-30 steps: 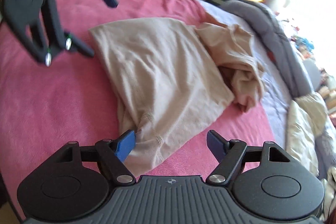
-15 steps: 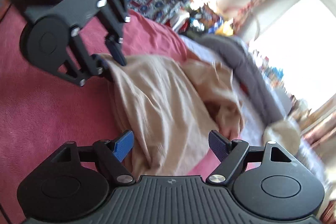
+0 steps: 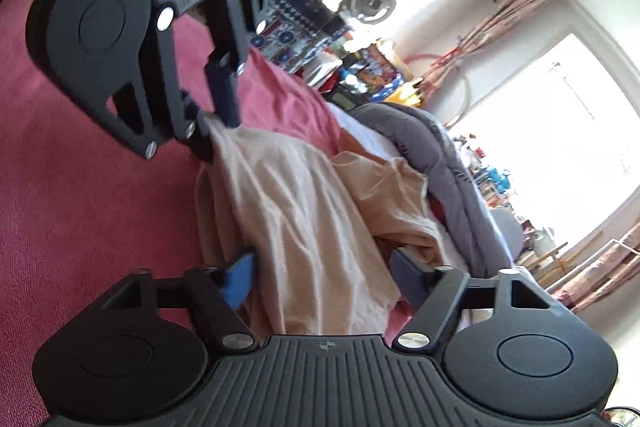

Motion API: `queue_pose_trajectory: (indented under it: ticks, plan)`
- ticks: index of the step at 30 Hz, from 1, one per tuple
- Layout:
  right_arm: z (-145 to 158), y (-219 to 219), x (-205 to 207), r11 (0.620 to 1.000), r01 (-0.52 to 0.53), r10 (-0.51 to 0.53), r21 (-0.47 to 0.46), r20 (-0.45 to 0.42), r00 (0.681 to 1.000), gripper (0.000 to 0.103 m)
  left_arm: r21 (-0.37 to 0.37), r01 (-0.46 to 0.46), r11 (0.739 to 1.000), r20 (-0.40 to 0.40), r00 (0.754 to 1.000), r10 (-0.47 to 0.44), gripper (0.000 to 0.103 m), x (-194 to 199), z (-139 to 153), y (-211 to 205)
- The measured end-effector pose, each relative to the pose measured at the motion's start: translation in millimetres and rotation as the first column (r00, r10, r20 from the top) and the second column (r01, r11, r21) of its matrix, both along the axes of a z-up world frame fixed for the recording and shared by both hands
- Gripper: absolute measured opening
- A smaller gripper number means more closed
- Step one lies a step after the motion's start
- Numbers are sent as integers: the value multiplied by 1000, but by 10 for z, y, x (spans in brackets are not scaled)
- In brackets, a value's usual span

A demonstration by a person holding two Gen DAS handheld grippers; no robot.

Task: Fold clothes

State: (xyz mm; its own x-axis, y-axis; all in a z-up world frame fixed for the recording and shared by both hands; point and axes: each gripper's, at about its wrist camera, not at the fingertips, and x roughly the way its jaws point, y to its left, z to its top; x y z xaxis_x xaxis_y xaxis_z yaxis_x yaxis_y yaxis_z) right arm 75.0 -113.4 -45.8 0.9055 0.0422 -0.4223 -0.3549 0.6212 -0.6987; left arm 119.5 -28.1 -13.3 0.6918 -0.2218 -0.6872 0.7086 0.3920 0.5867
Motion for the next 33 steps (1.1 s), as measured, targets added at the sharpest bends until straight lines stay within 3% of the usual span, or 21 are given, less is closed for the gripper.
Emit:
queue_pose_trajectory:
  ticks: [1, 2, 3, 5, 11, 13, 17, 21, 26, 30, 33]
  plan:
    - [9, -1, 28, 1000, -4, 4, 6, -23, 1000, 21, -1, 9, 1000, 8, 1000, -9, 34, -16, 30, -2]
    - [24, -2, 50, 1000, -7, 8, 13, -43, 999, 11, -3, 20, 1000, 16, 1000, -20, 35, -33, 64, -7]
    - [43, -5, 58, 1000, -13, 14, 18, -50, 999, 8, -9, 33, 999, 24, 999, -33, 38, -51, 95, -16]
    - [90, -12, 57, 999, -29, 30, 25, -43, 999, 8, -18, 66, 998, 47, 997, -65, 47, -88, 133, -45]
    - [183, -29, 54, 997, -70, 70, 22, -25, 997, 8, 55, 144, 988, 147, 978, -150, 60, -120, 27, -207]
    - [190, -28, 31, 997, -78, 79, 20, -25, 997, 8, 61, 176, 982, 135, 974, -183, 61, -132, 32, -239]
    - [200, -30, -4, 996, -82, 83, 26, -21, 996, 8, -8, 232, 973, 70, 971, -231, 72, -165, 181, -191]
    - [181, -21, -112, 996, -89, 90, 29, -24, 996, 8, -50, 175, 983, 57, 983, -173, 72, -77, 221, -182]
    - [158, -4, -172, 995, -100, 100, 22, -26, 995, 8, 45, 176, 983, 78, 981, -179, 40, 17, -1, -289]
    - [116, 14, -201, 994, -104, 104, 17, -33, 994, 8, 105, 210, 972, 105, 970, -221, 42, -7, -138, -324]
    - [54, 49, -230, 994, -110, 110, 2, -28, 993, 8, 144, 217, 966, 140, 961, -237, 49, -40, -270, -352]
